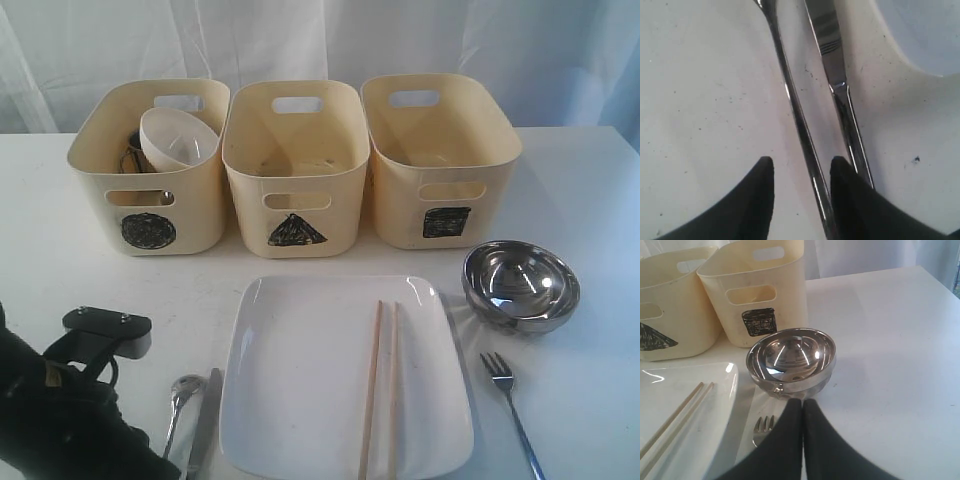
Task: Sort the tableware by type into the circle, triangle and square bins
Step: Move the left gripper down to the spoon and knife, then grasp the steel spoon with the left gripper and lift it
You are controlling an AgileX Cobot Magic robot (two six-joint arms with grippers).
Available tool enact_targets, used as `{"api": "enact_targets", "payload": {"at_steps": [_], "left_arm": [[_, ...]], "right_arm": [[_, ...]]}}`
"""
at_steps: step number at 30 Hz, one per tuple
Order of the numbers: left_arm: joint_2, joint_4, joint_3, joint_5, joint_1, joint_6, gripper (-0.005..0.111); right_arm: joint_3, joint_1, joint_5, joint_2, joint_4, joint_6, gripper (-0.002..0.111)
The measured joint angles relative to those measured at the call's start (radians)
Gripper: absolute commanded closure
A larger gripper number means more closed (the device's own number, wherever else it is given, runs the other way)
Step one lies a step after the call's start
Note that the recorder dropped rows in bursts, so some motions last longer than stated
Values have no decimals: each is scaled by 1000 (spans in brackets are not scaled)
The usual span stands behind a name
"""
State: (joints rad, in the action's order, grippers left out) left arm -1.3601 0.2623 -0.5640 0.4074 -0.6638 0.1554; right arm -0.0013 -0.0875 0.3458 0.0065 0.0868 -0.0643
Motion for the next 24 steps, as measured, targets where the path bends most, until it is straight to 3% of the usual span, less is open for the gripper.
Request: {"api": "enact_targets", "payload": {"at_steps": [24], "left_arm": [[-156,-45,-33,-93,-31,22,69]], "right_arm": [[0,0,0,0,0,0,108]]}}
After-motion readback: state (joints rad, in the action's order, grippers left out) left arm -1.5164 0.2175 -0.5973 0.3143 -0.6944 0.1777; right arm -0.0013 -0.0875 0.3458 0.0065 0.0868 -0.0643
